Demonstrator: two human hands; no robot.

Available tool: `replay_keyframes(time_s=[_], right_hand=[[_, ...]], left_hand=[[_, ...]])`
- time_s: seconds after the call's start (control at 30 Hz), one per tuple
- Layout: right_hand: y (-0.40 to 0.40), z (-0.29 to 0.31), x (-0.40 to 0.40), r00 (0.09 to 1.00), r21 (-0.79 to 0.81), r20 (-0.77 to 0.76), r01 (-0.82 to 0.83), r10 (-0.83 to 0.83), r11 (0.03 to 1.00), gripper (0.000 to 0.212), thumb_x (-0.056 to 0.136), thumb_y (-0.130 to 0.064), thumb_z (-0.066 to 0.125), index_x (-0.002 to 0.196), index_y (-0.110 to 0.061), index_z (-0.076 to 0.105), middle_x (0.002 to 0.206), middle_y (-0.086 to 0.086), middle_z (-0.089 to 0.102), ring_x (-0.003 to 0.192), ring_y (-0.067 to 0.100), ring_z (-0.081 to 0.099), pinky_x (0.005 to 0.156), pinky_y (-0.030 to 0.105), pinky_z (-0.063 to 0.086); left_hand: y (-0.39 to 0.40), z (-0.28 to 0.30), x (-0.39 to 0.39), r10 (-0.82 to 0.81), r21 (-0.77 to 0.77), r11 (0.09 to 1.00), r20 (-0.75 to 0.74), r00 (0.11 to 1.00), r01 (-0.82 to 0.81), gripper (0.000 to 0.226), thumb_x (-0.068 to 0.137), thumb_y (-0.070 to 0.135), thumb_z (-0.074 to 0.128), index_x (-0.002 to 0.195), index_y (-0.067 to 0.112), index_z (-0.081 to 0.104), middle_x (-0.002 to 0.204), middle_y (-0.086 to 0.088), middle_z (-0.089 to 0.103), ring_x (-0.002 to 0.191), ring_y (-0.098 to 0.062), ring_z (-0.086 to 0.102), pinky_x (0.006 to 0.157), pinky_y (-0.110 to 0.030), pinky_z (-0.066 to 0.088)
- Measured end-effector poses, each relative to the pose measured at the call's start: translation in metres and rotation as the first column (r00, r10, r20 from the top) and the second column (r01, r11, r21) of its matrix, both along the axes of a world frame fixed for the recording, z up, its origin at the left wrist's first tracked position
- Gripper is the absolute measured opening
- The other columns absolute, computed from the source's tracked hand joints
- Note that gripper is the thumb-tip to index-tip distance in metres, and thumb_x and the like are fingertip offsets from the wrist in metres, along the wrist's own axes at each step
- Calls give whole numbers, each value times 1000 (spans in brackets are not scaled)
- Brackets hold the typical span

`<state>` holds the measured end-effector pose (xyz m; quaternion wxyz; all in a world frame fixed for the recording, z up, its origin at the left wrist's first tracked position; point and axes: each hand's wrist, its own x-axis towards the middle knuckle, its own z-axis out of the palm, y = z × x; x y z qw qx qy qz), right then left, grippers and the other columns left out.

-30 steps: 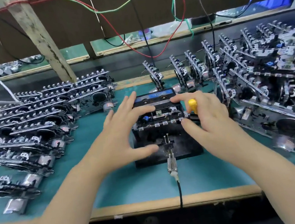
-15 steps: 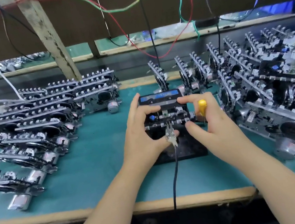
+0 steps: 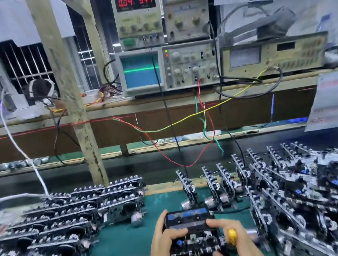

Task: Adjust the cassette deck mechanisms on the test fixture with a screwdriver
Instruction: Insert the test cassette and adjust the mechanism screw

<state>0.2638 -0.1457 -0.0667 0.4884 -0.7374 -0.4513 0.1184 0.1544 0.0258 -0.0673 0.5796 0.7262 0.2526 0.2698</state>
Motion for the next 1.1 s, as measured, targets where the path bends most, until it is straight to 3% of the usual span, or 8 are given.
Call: replay_keyframes(time_s=[0.07,0.13,0.23,0.33,0.47,0.7,1.0,1.1], right_hand=[[-5,-3,-5,997,35,73,14,-17,999,52,80,-43,64,106,-74,31,133,-34,49,123,-20,43,101,14,31],[-7,-2,-11,992,90,104,56,-65,994,45,80,-46,58,107,-72,32,134,-28,52,128,-12,44,102,22,34],[-10,-1,-18,991,89,102,76,-85,993,46,84,-38,58,108,-69,35,130,-17,56,127,-4,47,99,24,37],[-12,-3,-23,983,86,146,102,-114,991,53,84,-32,58,109,-72,34,126,-10,57,119,-3,48,95,16,37],[-14,-6,-24,971,71,199,117,-129,991,64,87,-21,59,109,-74,30,128,-8,57,118,-2,47,93,8,35],[-14,-15,-24,962,82,252,86,-104,993,67,90,-19,59,109,-73,25,132,-13,52,118,-4,45,91,10,37],[-13,-19,-23,965,132,250,50,-82,990,62,92,-16,57,119,-64,29,137,-19,49,124,-3,46,90,18,39],[-16,-14,-26,962,164,264,24,-68,986,64,93,-8,60,114,-61,31,149,-25,41,135,0,40,98,19,36]], left_hand=[[-16,-5,-7,10,273,961,105,994,-38,61,69,14,86,124,34,65,151,13,42,127,-12,54,90,-32,50],[-28,-15,-21,-15,478,877,122,992,-46,63,54,41,91,111,45,64,155,30,28,132,3,48,99,-35,48],[-31,-11,-23,5,357,932,156,988,-61,71,50,50,92,113,49,61,155,37,23,133,5,46,103,-41,49],[-31,-12,-22,5,340,938,165,986,-62,71,48,49,93,111,48,61,154,38,23,139,2,41,107,-45,47],[-29,-14,-23,14,351,934,134,991,-60,75,48,48,93,116,46,61,154,38,21,139,1,41,106,-46,47],[-30,-13,-24,17,353,934,117,993,-58,74,47,44,93,114,46,61,154,38,22,138,2,41,108,-46,45],[-30,-12,-25,5,339,940,125,992,-47,71,47,43,93,111,47,62,153,40,23,137,9,37,106,-33,41],[-32,-8,-25,2,334,942,112,994,-39,68,47,41,92,107,49,61,152,41,22,136,16,35,104,-18,36]])
